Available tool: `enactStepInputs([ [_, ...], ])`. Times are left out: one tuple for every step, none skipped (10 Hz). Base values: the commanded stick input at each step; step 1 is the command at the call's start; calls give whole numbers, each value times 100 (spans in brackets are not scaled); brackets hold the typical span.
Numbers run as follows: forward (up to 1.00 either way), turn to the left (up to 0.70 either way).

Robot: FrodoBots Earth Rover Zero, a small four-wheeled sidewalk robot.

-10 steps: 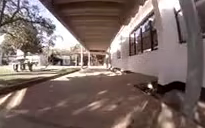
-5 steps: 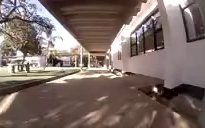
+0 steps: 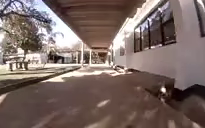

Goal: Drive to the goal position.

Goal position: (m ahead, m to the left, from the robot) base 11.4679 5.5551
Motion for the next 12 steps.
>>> enactStepInputs([
  [70,0],
  [70,0],
  [70,0],
  [70,0],
  [70,0],
  [70,0],
  [70,0],
  [70,0],
  [70,0],
  [70,0],
  [70,0],
  [70,0],
])
